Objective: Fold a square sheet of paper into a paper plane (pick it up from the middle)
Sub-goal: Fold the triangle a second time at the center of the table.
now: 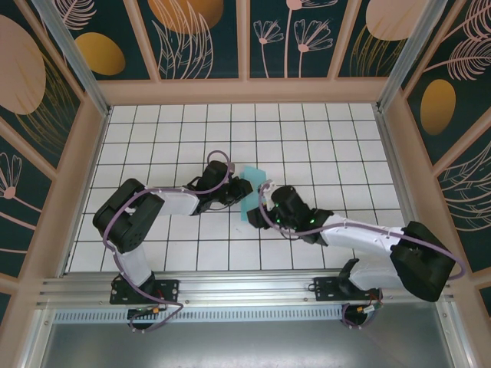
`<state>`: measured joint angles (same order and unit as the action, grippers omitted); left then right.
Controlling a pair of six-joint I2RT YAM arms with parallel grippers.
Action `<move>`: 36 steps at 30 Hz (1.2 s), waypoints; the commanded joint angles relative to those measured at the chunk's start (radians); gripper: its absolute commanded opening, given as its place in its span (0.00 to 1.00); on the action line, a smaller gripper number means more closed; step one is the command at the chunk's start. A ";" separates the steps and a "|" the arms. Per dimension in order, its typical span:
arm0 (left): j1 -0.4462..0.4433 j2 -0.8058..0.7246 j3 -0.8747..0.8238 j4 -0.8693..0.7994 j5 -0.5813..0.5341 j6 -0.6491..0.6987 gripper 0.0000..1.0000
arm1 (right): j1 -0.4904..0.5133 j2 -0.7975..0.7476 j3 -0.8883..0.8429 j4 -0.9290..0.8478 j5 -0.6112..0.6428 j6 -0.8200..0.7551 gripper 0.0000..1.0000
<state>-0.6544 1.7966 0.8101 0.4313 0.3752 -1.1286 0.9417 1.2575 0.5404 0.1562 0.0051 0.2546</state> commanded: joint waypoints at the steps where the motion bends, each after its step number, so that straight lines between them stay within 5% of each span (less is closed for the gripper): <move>1: 0.004 0.018 0.021 0.031 0.032 -0.015 0.21 | 0.062 0.034 -0.035 0.103 0.205 -0.124 0.56; 12: 0.005 0.009 0.014 0.031 0.033 -0.013 0.22 | 0.149 0.185 0.009 0.151 0.377 -0.209 0.57; 23: 0.005 0.018 0.024 0.024 0.036 -0.010 0.24 | 0.149 0.223 0.041 0.193 0.400 -0.220 0.42; 36: 0.005 0.019 0.028 0.030 0.035 -0.016 0.25 | 0.144 0.240 0.074 0.126 0.417 -0.192 0.03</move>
<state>-0.6544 1.7966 0.8146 0.4450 0.3969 -1.1351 1.0824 1.4914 0.5793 0.3035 0.4034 0.0460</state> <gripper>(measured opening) 0.250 0.057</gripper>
